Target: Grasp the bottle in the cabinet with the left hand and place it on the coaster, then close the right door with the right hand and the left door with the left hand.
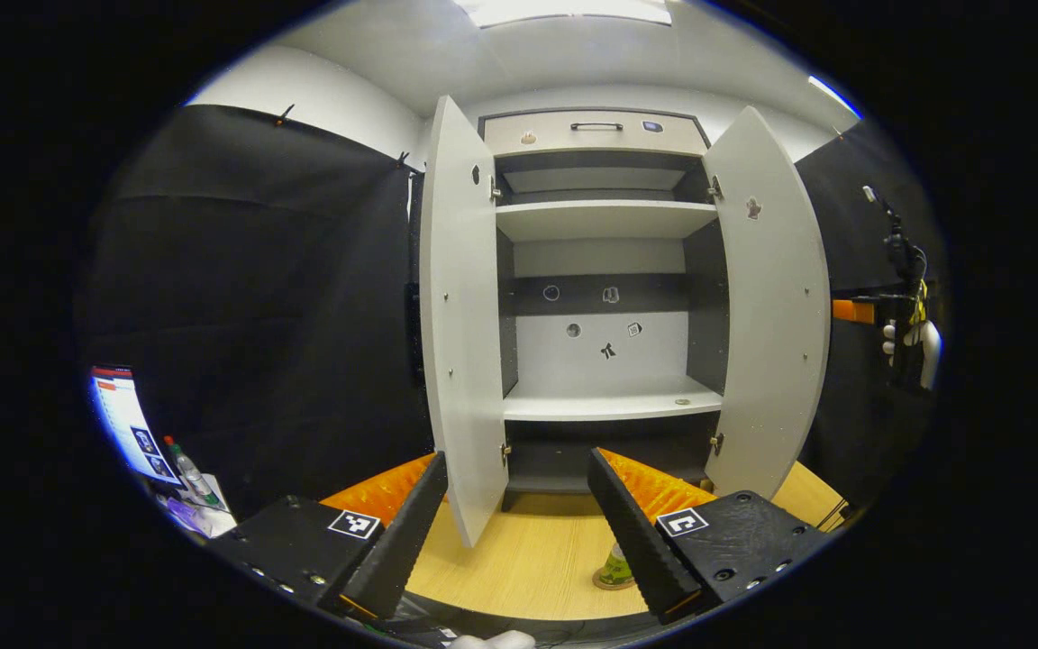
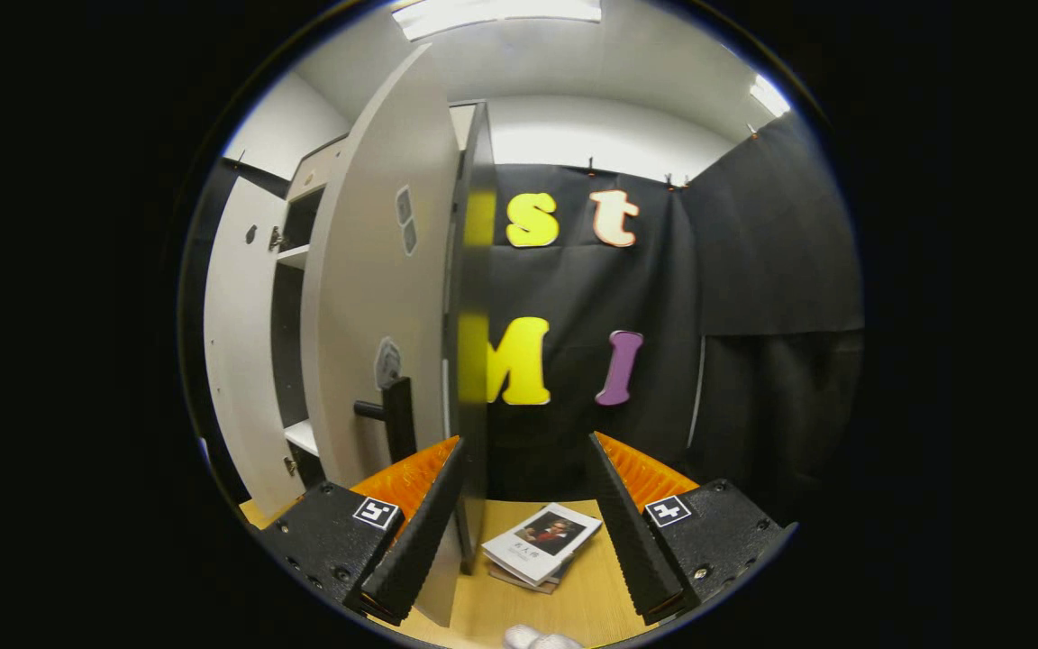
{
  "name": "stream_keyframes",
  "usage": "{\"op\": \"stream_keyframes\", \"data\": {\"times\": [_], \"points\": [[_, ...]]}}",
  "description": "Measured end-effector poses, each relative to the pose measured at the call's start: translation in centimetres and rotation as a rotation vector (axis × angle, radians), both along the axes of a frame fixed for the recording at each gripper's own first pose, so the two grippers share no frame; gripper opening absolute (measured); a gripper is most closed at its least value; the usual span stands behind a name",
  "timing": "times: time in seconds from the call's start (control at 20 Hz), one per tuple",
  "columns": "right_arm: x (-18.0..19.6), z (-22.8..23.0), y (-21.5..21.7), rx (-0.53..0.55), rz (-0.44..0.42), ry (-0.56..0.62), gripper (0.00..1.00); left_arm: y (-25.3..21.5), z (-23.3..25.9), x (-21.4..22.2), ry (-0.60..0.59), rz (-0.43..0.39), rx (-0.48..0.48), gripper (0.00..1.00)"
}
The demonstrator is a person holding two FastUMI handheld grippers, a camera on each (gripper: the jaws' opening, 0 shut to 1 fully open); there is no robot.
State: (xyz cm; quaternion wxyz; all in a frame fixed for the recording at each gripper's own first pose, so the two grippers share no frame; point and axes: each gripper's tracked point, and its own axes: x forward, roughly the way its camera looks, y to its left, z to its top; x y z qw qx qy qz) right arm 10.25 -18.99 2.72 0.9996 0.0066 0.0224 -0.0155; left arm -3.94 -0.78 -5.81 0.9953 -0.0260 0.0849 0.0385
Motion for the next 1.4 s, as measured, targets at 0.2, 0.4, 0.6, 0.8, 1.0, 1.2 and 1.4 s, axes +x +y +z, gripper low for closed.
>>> {"op": "stream_keyframes", "data": {"times": [0.2,0.4,0.6,0.8,1.0,1.2,1.4], "points": [[-0.3,0.0,0.9,-0.018,0.039,0.026,0.79,-0.6,0.1,1.4,-0.003,-0.009,-0.002,0.95],[-0.3,-0.1,3.8,0.031,0.102,0.057,0.78,-0.6,-0.1,2.5,-0.003,-0.021,-0.01,0.96],[0.0,0.3,7.0,-0.02,0.14,0.052,0.78,0.1,-0.1,2.6,-0.005,-0.015,0.002,0.96],[0.7,0.7,9.6,-0.086,0.146,0.036,0.78,1.4,-0.4,2.2,0.0,0.015,0.01,0.96],[2.1,0.8,13.0,-0.123,0.186,0.009,0.78,2.4,-0.4,1.8,0.004,0.048,0.018,0.96],[3.3,-0.6,16.3,-0.073,0.251,0.024,0.8,3.4,-0.3,1.3,0.008,0.071,0.04,0.96],[2.3,-1.3,16.4,-0.073,0.279,0.035,0.83,3.4,-0.2,1.2,0.009,0.074,0.038,0.96]]}}
